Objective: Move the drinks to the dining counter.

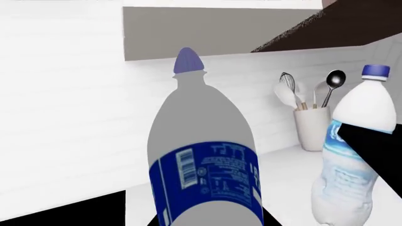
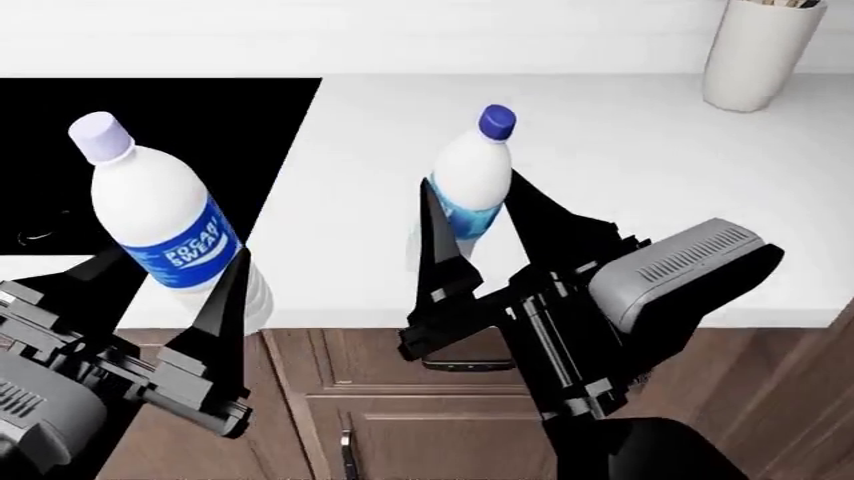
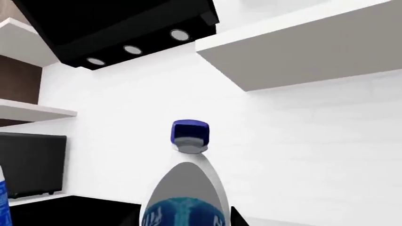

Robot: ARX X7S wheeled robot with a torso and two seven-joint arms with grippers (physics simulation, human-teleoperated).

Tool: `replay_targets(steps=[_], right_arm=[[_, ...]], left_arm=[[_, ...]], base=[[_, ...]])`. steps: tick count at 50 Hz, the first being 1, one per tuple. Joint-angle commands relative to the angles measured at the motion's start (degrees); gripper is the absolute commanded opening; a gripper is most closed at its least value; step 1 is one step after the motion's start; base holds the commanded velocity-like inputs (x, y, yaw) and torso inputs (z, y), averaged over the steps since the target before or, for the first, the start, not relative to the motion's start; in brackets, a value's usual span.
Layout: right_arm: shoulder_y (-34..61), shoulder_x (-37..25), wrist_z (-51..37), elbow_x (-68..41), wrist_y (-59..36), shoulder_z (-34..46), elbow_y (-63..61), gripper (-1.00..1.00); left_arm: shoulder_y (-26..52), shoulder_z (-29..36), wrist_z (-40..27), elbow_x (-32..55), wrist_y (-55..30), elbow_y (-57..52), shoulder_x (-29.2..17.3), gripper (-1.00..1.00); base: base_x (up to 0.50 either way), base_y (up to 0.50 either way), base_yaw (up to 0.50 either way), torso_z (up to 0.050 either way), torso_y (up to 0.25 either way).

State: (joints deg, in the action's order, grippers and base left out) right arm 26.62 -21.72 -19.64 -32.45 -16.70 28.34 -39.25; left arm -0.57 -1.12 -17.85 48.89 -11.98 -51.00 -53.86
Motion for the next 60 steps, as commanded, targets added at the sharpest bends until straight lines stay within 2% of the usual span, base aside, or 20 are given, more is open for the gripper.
replay_targets(steps=[1, 15, 17, 60], right_arm=[[-0.02, -0.03, 0.49, 2.53, 0.77, 0.51, 0.10, -1.00], [0.30, -0.11, 0.11, 4.88, 0.63, 1.89, 0.75, -1.00], [0.41, -0.47, 0.19, 7.17, 1.15, 2.76, 0.82, -1.00], [0.48, -0.52, -0.11, 7.37, 2.06, 3.83, 0.40, -1.00]], left_arm=[[0.00, -0.30, -0.06, 0.26, 0.70, 0.13, 0.17, -1.00], [-0.15, -0.05, 0.11, -0.15, 0.95, 0.40, 0.25, -1.00], [-0.24, 0.03, 0.20, -0.36, 1.02, 0.51, 0.30, -1.00], [-0.53, -0.35, -0.35, -0.29, 1.44, 0.52, -0.20, -1.00]], base=[[-0.05, 0.50, 0.00, 0.000, 0.000], [-0.03, 0.50, 0.00, 0.000, 0.000], [-0.03, 0.00, 0.50, 0.000, 0.000], [0.00, 0.00, 0.50, 0.000, 0.000]])
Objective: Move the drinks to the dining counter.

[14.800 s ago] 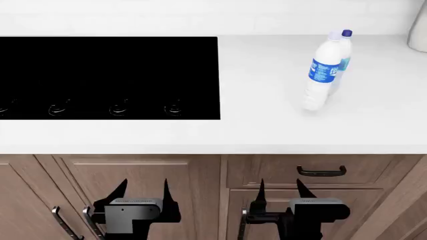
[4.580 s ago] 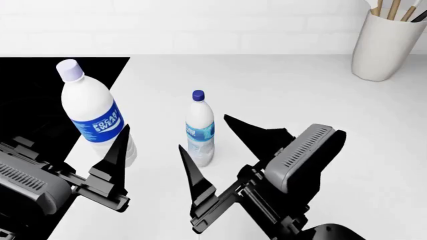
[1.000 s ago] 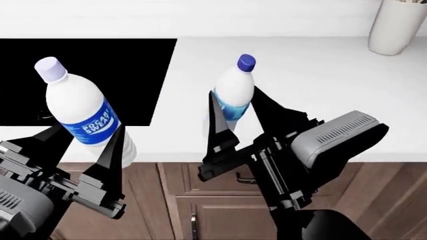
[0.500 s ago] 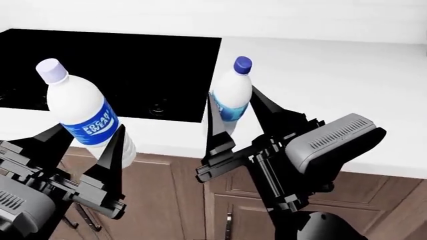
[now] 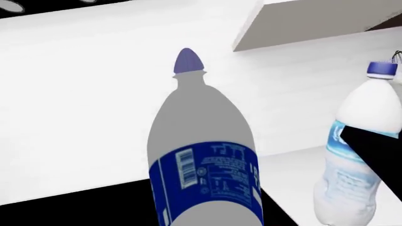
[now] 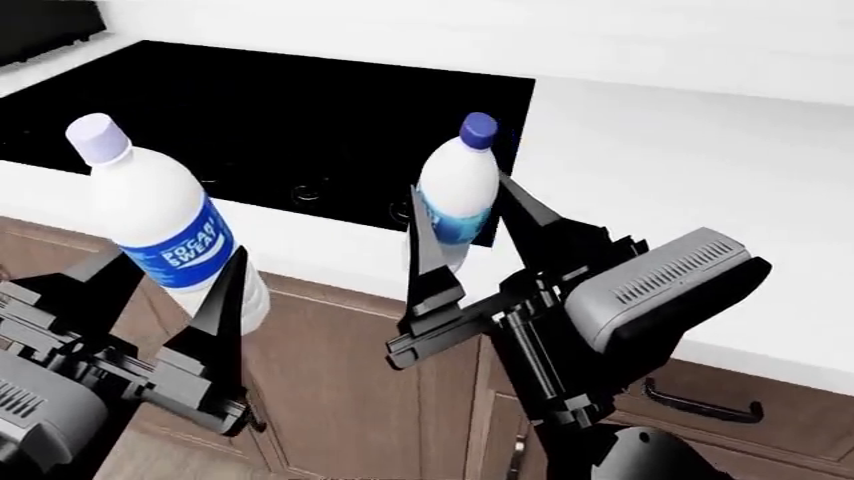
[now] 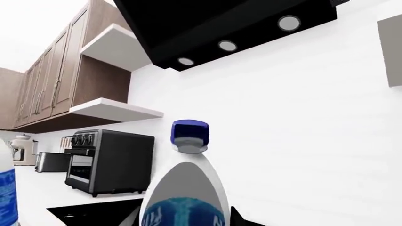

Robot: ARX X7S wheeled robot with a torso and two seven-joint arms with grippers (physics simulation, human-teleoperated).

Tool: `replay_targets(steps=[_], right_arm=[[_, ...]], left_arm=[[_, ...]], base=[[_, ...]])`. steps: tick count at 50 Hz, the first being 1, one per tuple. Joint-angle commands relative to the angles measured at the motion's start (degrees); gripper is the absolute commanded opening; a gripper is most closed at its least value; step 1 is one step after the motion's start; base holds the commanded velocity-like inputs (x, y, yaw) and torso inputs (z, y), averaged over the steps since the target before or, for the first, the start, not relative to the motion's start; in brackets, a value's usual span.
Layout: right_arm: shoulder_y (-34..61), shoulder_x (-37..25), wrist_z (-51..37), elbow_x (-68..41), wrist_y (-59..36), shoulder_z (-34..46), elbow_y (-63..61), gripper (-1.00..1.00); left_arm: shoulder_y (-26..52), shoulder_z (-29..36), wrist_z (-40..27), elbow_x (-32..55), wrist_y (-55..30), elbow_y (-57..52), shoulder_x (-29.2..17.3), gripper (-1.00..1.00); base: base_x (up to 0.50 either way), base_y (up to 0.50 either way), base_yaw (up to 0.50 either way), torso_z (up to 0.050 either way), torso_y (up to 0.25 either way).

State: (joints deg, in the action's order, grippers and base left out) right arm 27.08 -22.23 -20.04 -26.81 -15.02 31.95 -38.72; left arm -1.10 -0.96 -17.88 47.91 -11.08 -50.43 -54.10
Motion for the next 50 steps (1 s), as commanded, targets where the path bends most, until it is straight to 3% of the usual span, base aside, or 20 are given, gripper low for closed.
replay_targets(steps=[1, 50], right_arm=[[-0.01, -0.01, 0.29, 1.82, 0.45, 0.29, -0.12, -1.00], [1.01, -0.40, -0.20, 2.00, 0.11, 1.18, -0.13, -1.00]], left_arm=[[-0.09, -0.57, -0.29, 0.72, 0.62, -0.08, 0.02, -1.00], [0.52, -0.81, -1.02, 0.78, 1.12, 0.46, 0.06, -1.00]], base=[[0.00, 0.00, 0.50, 0.010, 0.000], [0.00, 0.00, 0.50, 0.000, 0.000]])
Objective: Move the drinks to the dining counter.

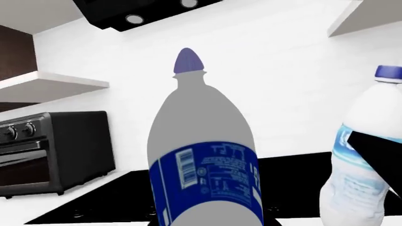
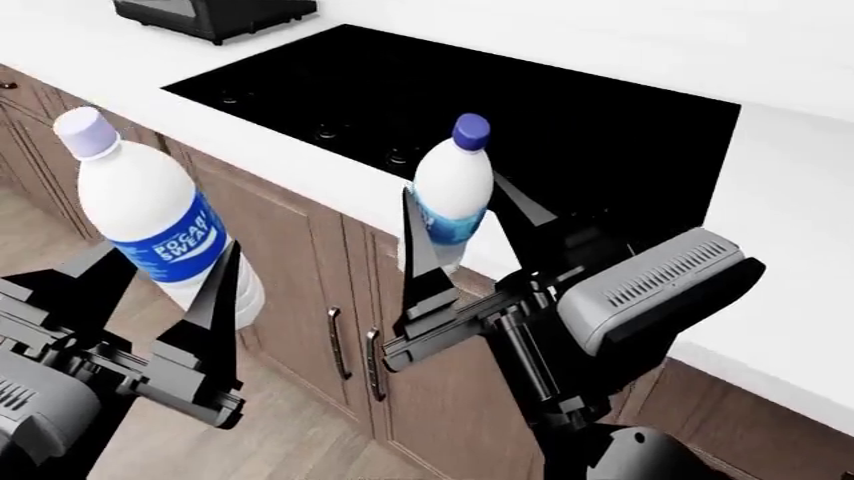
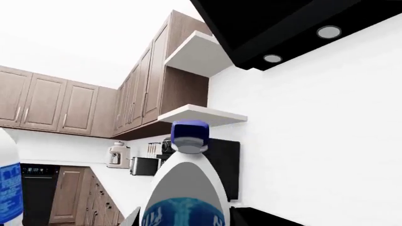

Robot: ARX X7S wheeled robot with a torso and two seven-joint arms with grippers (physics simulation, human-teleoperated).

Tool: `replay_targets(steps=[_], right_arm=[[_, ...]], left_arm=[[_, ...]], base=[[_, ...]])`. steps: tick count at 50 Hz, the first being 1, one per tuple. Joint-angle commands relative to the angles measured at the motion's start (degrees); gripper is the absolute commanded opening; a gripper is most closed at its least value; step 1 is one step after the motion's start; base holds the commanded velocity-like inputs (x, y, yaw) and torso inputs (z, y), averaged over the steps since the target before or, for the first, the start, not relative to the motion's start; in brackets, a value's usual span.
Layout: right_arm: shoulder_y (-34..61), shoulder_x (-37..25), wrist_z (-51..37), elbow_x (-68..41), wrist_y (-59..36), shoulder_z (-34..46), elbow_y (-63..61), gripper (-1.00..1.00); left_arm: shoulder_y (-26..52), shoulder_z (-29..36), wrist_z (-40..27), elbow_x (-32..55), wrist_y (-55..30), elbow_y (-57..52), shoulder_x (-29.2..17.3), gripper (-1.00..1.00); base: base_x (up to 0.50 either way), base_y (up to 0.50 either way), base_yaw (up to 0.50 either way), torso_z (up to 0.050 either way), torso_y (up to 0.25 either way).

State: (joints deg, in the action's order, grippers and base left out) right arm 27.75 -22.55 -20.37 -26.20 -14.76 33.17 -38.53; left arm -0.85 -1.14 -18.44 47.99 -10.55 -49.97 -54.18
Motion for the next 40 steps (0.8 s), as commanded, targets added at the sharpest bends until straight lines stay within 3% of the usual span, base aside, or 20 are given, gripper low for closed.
replay_targets(steps=[1, 40], right_arm=[[0.28, -0.07, 0.11, 1.30, -0.06, -0.09, -0.31, -1.00], [-0.54, -0.27, -0.01, 1.90, 1.52, 0.80, 0.43, -1.00]], left_arm=[[0.31, -0.59, -0.44, 0.68, 0.60, 0.00, 0.16, -1.00], [-0.65, -0.64, -0.29, -0.20, 1.46, 0.24, 0.36, -1.00]], base=[[0.00, 0.00, 0.50, 0.000, 0.000], [0.00, 0.00, 0.50, 0.000, 0.000]])
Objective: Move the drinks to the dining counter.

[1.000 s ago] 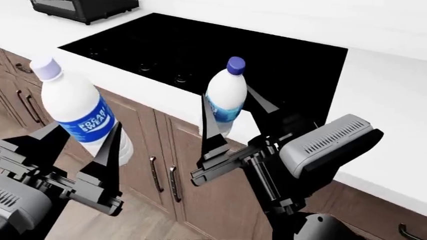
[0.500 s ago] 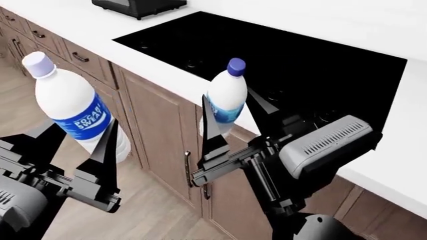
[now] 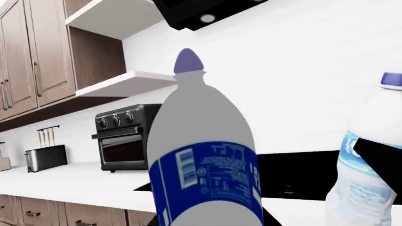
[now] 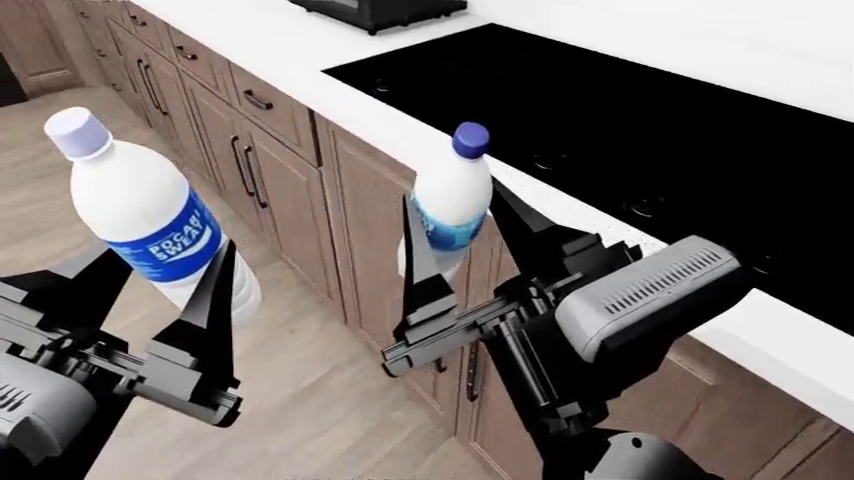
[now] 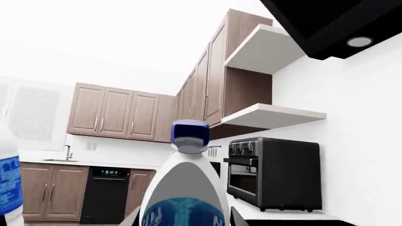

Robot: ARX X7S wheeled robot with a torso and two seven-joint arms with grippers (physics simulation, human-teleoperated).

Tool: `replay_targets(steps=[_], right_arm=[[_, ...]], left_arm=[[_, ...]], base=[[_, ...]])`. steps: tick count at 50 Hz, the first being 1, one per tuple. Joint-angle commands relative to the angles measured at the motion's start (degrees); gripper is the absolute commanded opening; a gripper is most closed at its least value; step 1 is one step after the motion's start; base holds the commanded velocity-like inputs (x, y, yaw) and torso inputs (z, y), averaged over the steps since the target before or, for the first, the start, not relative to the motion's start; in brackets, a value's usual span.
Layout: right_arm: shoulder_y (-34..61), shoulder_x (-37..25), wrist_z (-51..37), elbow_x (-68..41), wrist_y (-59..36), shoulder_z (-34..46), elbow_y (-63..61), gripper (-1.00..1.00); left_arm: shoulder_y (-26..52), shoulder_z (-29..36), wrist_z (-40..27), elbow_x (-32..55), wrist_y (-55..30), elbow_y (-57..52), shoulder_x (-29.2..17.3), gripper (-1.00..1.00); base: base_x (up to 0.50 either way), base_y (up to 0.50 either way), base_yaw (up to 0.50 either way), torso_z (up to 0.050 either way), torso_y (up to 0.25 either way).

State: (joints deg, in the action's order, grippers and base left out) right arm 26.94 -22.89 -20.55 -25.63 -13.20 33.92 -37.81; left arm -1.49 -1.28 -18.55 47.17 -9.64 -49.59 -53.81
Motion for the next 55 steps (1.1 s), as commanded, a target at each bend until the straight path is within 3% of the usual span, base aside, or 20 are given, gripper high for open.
replay_targets(steps=[1, 55], right_arm=[[0.26, 0.07, 0.15, 1.38, -0.02, 0.09, -0.30, -1.00], [0.45, -0.23, -0.35, 1.65, 0.55, 0.93, 0.01, -1.00]], left_arm=[[-0.01, -0.51, -0.19, 0.60, 0.56, -0.16, -0.03, -1.00], [0.20, -0.17, -0.46, 0.23, 0.70, -0.10, -0.22, -1.00]], base=[[0.00, 0.00, 0.50, 0.000, 0.000], [0.00, 0.00, 0.50, 0.000, 0.000]])
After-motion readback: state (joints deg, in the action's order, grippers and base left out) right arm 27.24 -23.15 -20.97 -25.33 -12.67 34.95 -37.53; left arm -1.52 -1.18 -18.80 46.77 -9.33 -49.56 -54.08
